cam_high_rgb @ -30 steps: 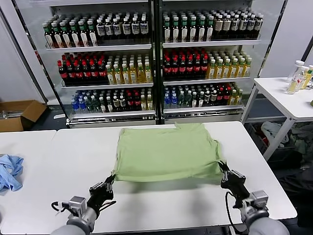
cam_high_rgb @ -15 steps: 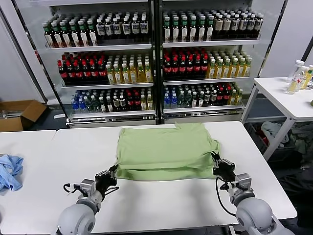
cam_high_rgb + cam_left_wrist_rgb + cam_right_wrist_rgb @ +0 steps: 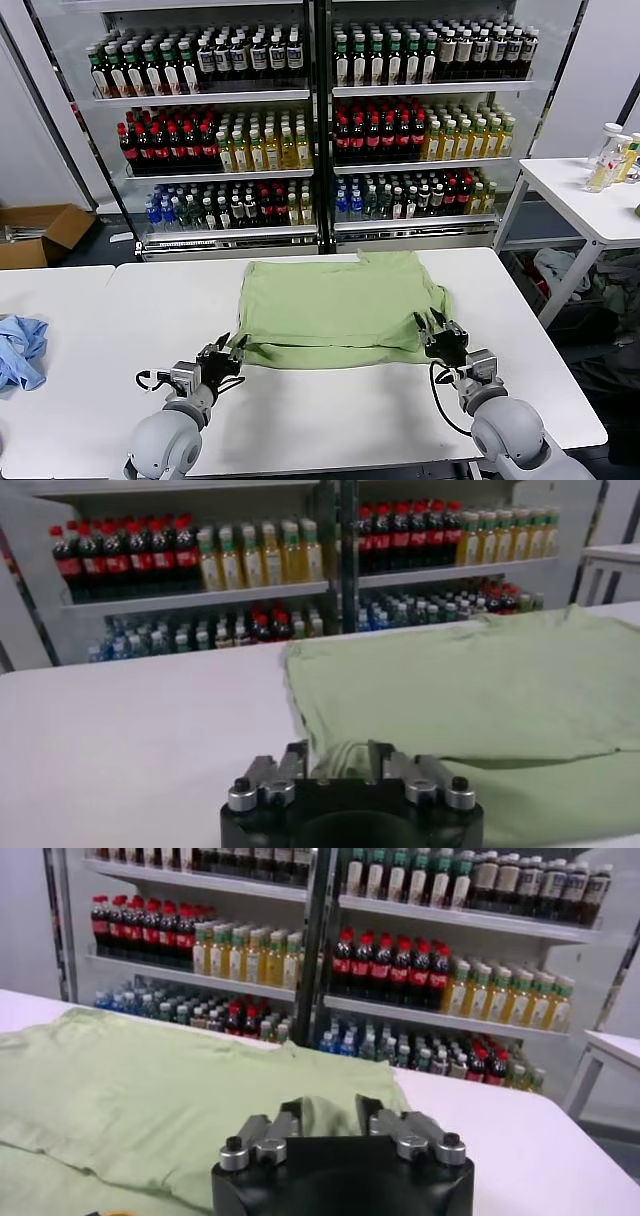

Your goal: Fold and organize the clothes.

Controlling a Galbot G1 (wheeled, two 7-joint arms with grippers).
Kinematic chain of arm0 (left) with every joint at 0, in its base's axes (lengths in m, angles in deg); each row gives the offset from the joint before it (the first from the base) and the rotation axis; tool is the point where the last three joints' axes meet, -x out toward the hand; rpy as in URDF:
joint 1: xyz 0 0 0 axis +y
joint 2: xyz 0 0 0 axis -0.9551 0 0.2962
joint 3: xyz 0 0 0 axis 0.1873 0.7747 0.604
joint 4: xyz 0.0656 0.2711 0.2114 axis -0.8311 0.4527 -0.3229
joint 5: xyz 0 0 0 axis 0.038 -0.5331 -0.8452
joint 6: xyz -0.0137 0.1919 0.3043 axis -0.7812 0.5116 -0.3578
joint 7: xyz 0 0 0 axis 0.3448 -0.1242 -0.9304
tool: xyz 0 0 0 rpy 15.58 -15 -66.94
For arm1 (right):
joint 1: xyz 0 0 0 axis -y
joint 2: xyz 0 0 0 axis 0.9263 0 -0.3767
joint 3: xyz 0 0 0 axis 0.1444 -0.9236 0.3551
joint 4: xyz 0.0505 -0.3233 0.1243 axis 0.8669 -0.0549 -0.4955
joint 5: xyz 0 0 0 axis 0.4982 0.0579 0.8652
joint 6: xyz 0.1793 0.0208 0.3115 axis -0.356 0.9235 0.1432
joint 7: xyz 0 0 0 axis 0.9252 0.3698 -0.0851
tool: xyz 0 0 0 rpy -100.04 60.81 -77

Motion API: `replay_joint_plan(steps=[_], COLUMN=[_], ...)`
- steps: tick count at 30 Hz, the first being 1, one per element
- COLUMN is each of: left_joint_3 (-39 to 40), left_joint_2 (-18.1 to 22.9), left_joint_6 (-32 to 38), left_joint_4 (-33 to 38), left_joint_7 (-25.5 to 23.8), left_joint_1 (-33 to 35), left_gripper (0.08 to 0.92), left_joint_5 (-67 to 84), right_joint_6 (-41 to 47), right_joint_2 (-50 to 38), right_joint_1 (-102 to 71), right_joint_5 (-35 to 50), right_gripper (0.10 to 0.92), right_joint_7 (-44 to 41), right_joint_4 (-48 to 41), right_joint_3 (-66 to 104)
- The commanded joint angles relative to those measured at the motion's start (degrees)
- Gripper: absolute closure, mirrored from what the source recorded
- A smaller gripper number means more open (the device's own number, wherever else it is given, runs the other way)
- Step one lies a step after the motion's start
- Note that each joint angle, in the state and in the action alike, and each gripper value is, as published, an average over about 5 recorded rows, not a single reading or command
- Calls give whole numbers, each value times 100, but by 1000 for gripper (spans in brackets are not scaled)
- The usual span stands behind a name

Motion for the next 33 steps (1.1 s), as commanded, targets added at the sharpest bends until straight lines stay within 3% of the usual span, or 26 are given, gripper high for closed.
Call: replay_joint_plan(steps=[1,8,11,15,18,33], left_joint_3=[-107,-76,-35,45,80,62], left_joint_2=[51,42,35,18,8,-52], left_joint_6=[49,62,54,34,1,-154], left_joint_4=[-96,-294,-370,-430,-456,-380], left_joint_7=[133,163,160,122,85,-15], left_joint_1=[244,71,-23,-96,-125,-64], left_gripper=[476,277,207,186,237,667], left_joint_5=[3,43,63,89,169,667], right_joint_6=[185,550,699,830,899,863], right_joint_2=[15,25,71,103,118,57], right_joint_1=[-648,-653,-544,-411,-339,-355], right_joint_5=[186,632,773,948,1040,1124], right_gripper=[410,229,206,224,293,726], right_joint_7=[108,261,288,340,373,280], right_joint_4=[200,-109,-201,-295,-334,-186], right_joint_3=[762,847,731,564,469,320])
